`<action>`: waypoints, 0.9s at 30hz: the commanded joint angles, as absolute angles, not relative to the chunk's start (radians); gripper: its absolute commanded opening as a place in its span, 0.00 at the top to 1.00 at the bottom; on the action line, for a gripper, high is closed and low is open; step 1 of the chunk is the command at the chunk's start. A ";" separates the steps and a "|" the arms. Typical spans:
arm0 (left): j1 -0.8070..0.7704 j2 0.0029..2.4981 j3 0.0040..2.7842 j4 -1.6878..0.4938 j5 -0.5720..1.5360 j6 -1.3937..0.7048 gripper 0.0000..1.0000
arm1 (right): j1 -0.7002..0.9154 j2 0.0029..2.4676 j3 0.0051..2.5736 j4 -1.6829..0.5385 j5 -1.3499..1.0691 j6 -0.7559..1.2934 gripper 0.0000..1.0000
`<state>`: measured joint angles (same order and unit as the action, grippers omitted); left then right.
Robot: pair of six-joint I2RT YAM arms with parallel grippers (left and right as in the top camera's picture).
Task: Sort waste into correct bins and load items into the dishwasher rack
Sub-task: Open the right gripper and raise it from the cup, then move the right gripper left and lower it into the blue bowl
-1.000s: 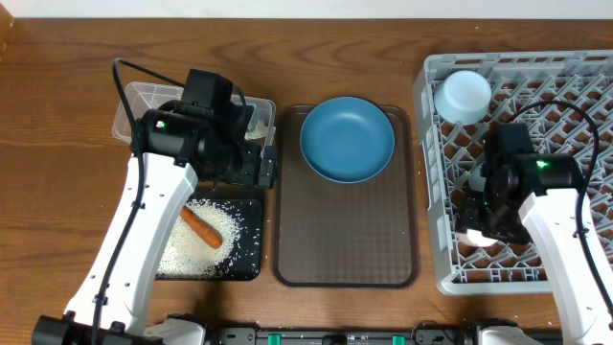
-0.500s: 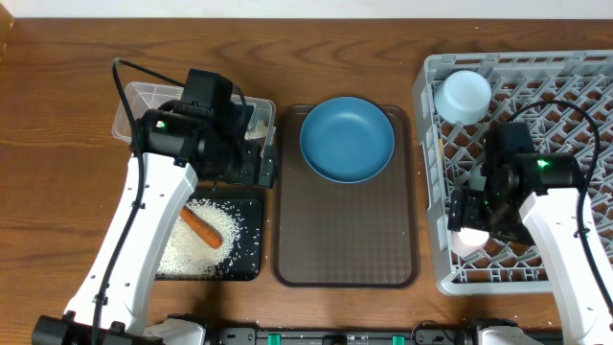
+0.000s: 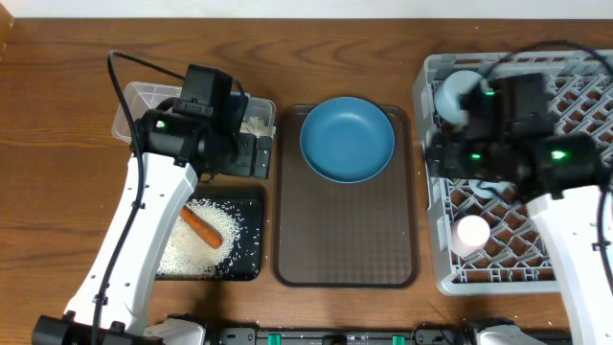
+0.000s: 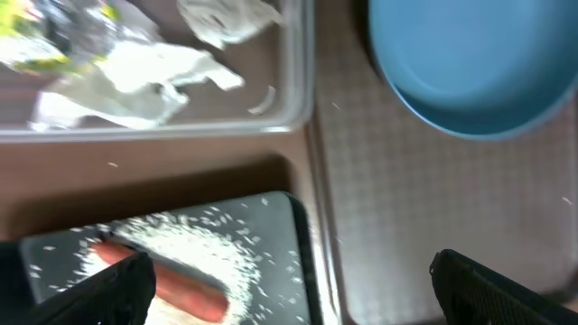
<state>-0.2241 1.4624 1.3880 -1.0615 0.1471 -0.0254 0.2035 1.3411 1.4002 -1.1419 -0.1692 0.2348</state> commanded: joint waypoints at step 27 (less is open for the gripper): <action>-0.220 1.464 1.391 -0.906 0.007 -0.019 0.00 | 0.646 1.966 1.384 -0.533 -0.034 0.204 0.36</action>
